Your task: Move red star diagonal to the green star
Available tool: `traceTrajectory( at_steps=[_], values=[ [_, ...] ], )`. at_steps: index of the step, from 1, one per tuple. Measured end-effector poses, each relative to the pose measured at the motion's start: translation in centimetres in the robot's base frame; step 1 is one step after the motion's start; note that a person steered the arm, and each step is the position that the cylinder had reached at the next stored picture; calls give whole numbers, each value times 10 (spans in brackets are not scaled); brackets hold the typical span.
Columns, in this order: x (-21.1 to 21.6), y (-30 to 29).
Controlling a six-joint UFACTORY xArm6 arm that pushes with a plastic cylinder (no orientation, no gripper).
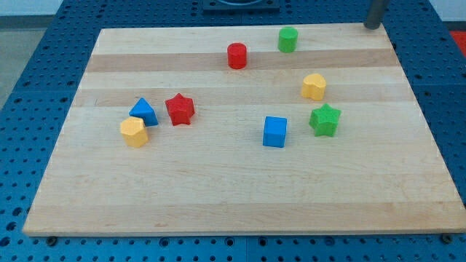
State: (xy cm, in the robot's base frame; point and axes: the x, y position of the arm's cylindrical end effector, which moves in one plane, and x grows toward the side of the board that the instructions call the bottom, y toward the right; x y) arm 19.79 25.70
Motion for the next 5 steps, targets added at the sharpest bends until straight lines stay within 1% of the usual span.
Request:
traceTrajectory(
  at_steps=[1,3,5],
  values=[
    [0,-37],
    [0,-84],
    [0,-155]
  ],
)
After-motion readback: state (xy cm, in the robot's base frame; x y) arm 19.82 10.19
